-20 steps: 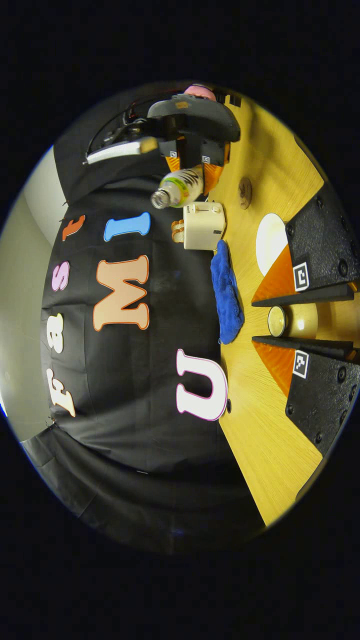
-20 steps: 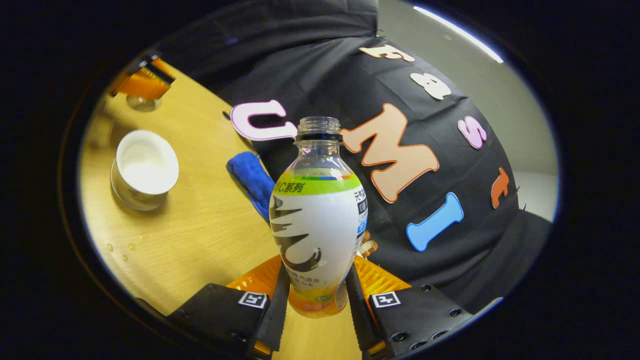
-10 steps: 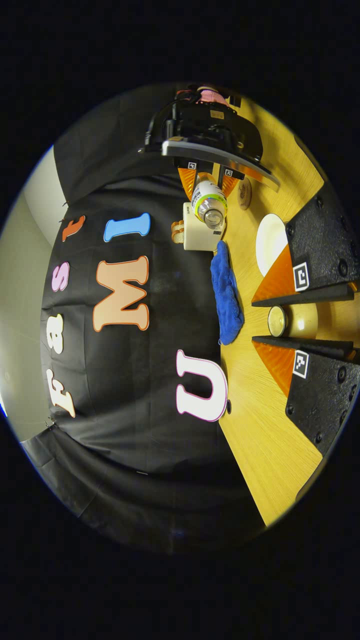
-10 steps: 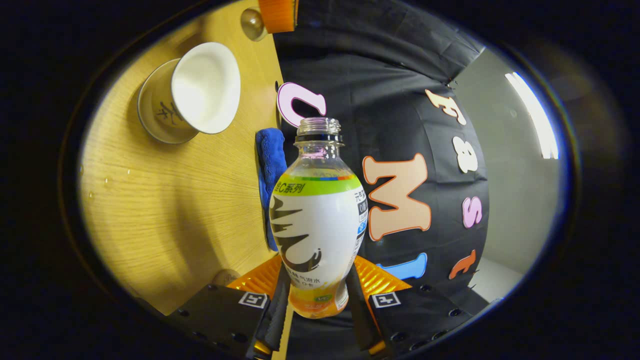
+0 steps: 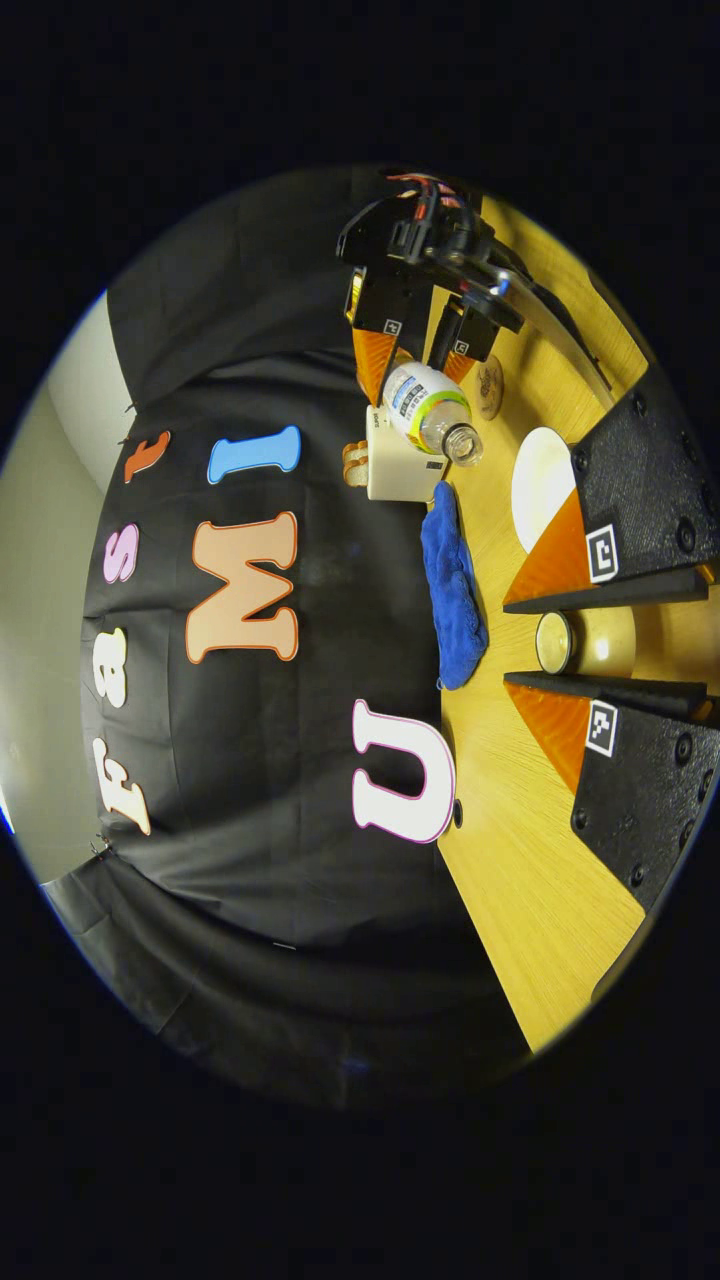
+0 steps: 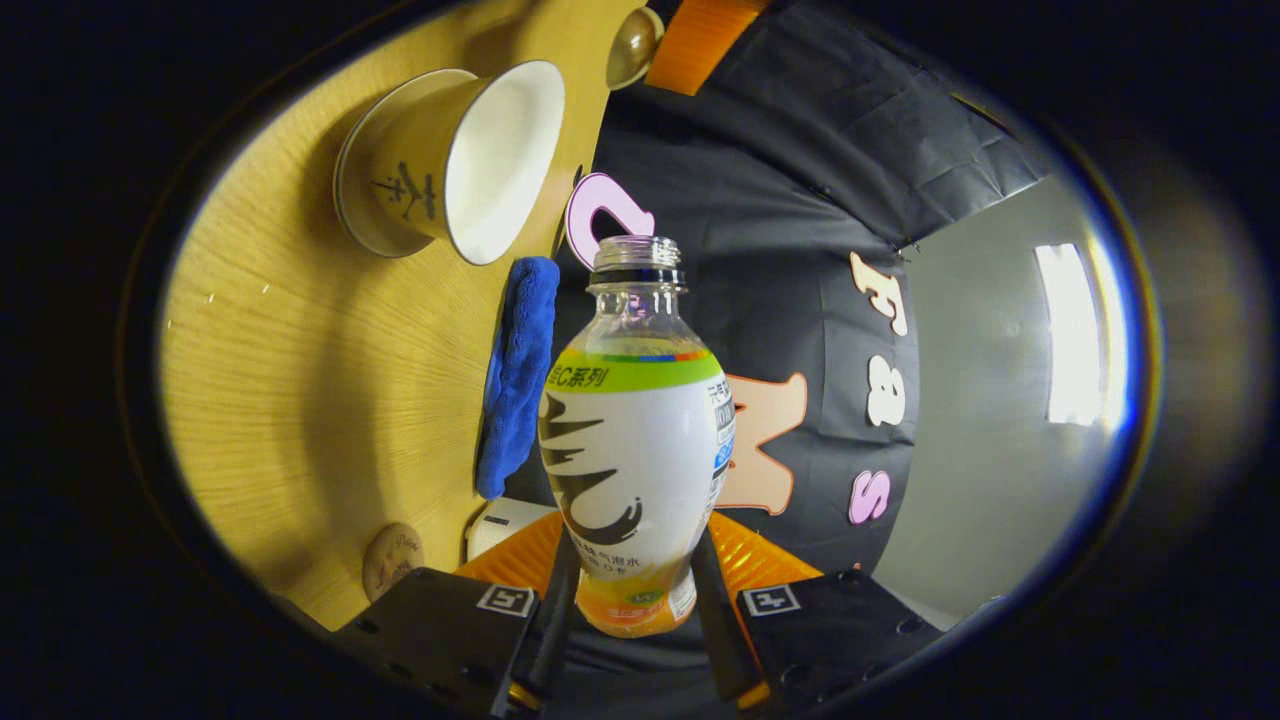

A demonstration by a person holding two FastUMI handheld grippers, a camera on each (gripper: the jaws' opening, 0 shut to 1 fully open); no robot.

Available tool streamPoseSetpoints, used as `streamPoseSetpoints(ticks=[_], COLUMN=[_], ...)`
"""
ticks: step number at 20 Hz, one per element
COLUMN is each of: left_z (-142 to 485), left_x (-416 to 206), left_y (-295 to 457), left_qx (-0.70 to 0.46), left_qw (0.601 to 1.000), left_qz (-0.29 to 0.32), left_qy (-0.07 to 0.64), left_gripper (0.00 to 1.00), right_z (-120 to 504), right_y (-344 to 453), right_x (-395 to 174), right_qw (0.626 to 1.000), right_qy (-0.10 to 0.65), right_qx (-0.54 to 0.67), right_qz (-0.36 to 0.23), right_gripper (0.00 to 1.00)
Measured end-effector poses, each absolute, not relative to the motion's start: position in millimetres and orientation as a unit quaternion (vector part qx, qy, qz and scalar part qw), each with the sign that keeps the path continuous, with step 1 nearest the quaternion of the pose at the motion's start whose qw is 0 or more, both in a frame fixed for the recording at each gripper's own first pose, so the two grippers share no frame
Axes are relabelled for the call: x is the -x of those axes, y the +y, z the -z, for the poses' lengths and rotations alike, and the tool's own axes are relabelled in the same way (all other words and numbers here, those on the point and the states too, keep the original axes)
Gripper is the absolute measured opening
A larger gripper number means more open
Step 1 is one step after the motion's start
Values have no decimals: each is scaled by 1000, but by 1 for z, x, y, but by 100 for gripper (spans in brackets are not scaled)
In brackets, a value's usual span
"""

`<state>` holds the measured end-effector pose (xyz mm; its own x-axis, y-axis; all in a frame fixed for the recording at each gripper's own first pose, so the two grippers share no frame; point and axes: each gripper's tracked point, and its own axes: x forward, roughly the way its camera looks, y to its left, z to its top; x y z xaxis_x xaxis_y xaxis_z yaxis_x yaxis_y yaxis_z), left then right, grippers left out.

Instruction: Open the teacup lid with one hand, grasp the water bottle and pour water into the teacup with the other hand; after pouring, place the water bottle on the coaster and then close the teacup lid.

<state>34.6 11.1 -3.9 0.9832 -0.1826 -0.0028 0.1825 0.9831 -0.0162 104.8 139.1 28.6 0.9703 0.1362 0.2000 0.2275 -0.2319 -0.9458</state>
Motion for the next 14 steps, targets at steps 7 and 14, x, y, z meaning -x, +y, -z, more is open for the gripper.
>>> streamPoseSetpoints(ticks=[7,14], left_z=[4,3], left_x=[-34,-35], left_y=[11,11], left_qx=[8,8], left_qw=[996,996], left_qz=[92,91], left_qy=[2,2], left_gripper=[28,28], right_z=[-36,-49], right_y=[146,152], right_x=[-95,-97], right_qw=[580,542], right_qy=[-148,-182], right_qx=[800,817], right_qz=[50,75], right_gripper=[61,60])
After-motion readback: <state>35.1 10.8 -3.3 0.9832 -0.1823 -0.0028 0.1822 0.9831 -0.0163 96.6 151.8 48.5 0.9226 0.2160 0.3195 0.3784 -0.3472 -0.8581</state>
